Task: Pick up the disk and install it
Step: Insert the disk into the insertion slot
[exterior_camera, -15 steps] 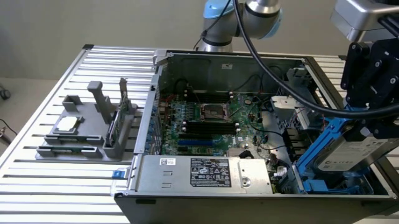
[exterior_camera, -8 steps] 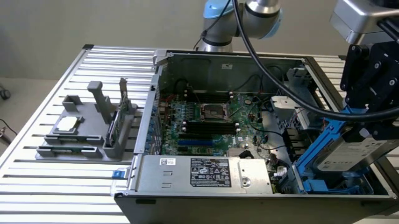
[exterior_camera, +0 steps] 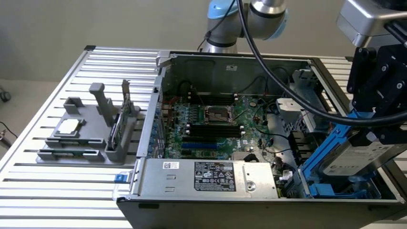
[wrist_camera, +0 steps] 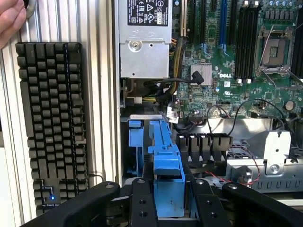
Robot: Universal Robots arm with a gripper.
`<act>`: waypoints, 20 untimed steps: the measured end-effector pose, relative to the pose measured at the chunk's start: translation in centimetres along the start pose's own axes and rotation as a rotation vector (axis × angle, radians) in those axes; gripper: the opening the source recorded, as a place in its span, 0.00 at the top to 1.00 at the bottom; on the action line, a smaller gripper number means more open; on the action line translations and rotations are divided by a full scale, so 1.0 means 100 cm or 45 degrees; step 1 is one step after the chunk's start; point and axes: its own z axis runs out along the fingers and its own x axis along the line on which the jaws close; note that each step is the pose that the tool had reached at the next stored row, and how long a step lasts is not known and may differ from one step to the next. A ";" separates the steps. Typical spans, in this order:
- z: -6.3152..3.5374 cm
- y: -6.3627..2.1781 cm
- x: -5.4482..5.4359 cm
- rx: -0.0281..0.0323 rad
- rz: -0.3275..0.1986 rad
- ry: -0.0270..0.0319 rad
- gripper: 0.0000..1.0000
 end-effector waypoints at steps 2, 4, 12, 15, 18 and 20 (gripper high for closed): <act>0.0009 0.0001 0.000 0.0000 0.000 -0.0003 0.67; 0.0019 0.0001 0.001 0.0000 -0.001 -0.0006 0.67; 0.0104 0.0009 0.002 0.0000 -0.006 -0.0082 0.67; 0.0147 0.0013 0.003 -0.0002 -0.008 -0.0155 0.67; 0.0188 0.0017 0.005 -0.0005 -0.012 -0.0243 0.67; 0.0215 0.0021 0.006 -0.0007 -0.014 -0.0315 0.67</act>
